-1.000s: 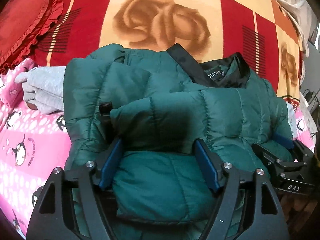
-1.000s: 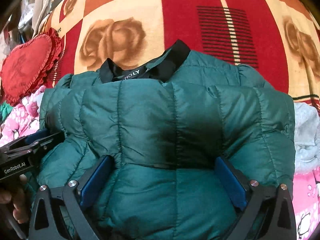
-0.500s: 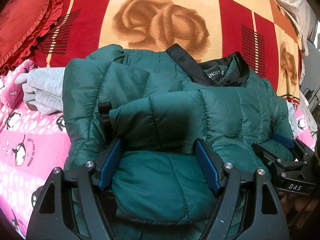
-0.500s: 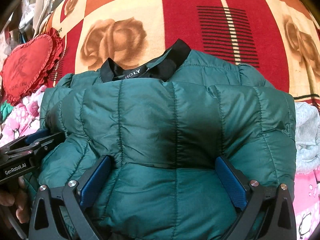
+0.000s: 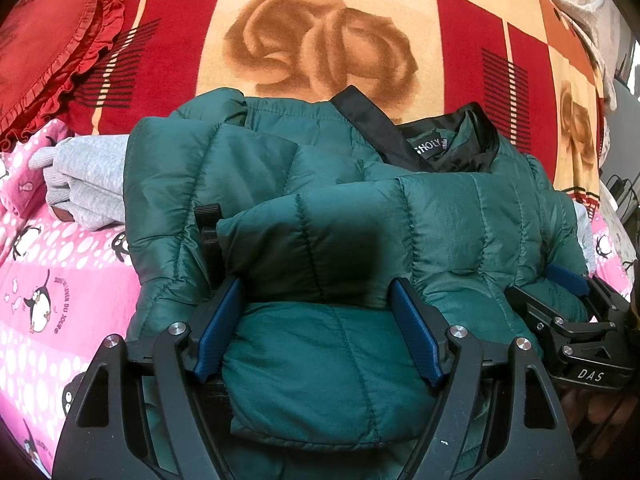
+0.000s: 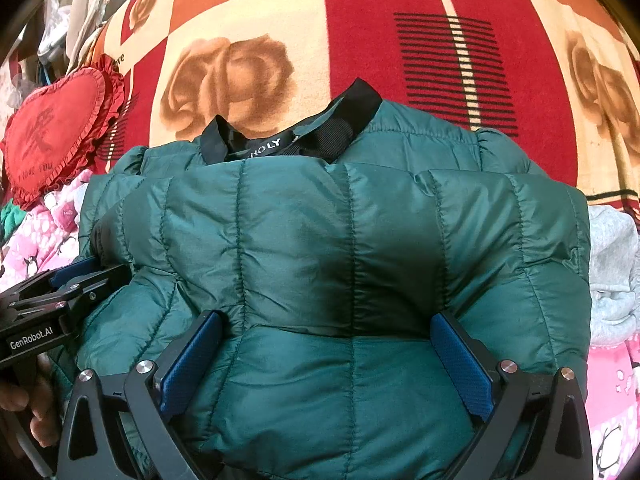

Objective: Fold large clothes

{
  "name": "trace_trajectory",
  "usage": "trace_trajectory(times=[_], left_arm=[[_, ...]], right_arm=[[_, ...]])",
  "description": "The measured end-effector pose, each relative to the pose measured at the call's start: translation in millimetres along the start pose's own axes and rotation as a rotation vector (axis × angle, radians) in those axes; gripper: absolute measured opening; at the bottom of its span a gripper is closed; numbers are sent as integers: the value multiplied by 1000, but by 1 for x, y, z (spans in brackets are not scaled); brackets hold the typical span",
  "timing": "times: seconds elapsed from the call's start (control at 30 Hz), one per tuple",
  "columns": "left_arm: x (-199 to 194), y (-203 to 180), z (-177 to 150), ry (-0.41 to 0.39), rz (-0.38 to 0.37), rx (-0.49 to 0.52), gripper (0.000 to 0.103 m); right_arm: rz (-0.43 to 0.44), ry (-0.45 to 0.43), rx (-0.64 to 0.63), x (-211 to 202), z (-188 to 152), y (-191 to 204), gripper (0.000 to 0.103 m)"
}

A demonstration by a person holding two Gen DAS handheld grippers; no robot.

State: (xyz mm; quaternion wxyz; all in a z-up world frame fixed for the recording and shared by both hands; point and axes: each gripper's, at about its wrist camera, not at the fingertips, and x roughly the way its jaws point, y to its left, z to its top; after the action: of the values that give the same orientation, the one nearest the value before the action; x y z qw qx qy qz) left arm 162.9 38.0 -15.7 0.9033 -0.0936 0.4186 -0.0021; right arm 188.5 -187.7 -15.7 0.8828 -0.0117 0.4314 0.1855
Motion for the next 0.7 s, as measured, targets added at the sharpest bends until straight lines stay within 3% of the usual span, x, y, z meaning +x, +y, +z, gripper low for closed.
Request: trace_trajectory(times=[0.7], left_arm=[[1,0,0,-1,12,2,77]], right_arm=[[-3,-7,-2,1,0,1,103]])
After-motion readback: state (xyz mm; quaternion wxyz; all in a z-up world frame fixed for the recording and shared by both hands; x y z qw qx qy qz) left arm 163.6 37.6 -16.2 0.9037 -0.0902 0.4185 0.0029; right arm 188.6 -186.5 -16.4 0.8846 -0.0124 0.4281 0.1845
